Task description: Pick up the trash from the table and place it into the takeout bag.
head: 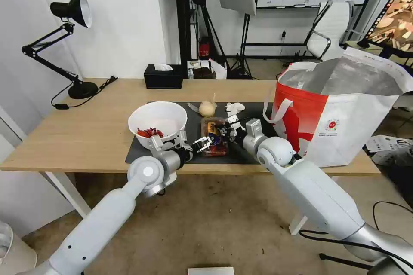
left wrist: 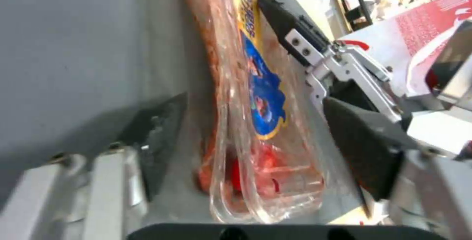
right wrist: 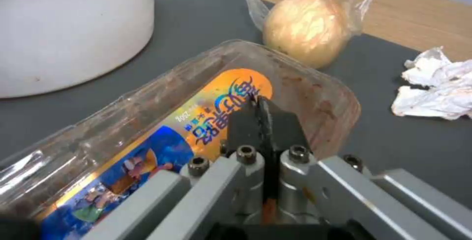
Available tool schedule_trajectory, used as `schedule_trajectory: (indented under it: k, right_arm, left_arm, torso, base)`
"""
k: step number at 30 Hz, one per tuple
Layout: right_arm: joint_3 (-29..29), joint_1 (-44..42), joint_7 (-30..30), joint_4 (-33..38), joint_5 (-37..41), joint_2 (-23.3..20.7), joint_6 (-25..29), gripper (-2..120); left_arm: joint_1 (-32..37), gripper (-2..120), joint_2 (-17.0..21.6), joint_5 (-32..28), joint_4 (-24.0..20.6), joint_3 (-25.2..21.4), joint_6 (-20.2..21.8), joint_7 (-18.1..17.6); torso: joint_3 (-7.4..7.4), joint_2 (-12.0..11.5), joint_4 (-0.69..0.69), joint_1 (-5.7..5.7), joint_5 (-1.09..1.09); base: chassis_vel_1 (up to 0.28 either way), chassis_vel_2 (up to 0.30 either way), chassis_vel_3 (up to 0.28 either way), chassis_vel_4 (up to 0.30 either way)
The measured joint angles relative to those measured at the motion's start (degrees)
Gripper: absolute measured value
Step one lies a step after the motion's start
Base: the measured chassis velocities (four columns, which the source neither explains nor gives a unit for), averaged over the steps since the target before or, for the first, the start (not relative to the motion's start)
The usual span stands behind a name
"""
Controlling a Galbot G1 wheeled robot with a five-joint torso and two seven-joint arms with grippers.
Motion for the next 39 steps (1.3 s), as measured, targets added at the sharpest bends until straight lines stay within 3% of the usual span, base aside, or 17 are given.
schedule_trajectory:
  k: [20,25,29,34,39]
  right_arm:
    - [1.58,-2.31,0.80,2.22,1.48,-1.13,0.05,0]
    - [2.23,-3.32,1.63,3.03,2.37,-1.14,0.58,0]
    - [3.52,-5.16,7.61,5.84,6.52,-1.11,5.78,1]
    - [7.90,-12.86,10.20,15.20,13.15,-4.01,15.20,22]
    - [13.07,-21.35,11.59,23.01,12.29,-7.10,20.20,37]
  left_arm:
    - [-0.37,1,-0.25,0.18,0.71,0.76,-1.65,-0.34]
    - [-0.06,0,-0.17,0.21,0.14,0.50,-1.95,-0.34]
    - [0.78,0,0.02,0.42,-1.54,-0.42,-2.74,0.06]
    - [2.19,0,1.00,2.60,-5.83,-2.56,-4.43,1.39]
    - [2.64,0,2.00,4.21,-9.40,-4.60,-6.17,2.58]
  torso:
    - [0.00,0.00,0.00,0.00,0.00]
    - [0.00,0.00,0.00,0.00,0.00]
    - [0.00,0.00,0.01,0.00,-0.01]
    - [0.00,0.00,0.00,0.00,-0.01]
    - [-0.01,0.01,0.00,-0.01,0.00]
  base:
    - [0.000,0.000,0.000,0.000]
    - [0.000,0.000,0.000,0.000]
    - [0.000,0.000,0.000,0.000]
    - [0.000,0.000,0.000,0.000]
    - [0.000,0.000,0.000,0.000]
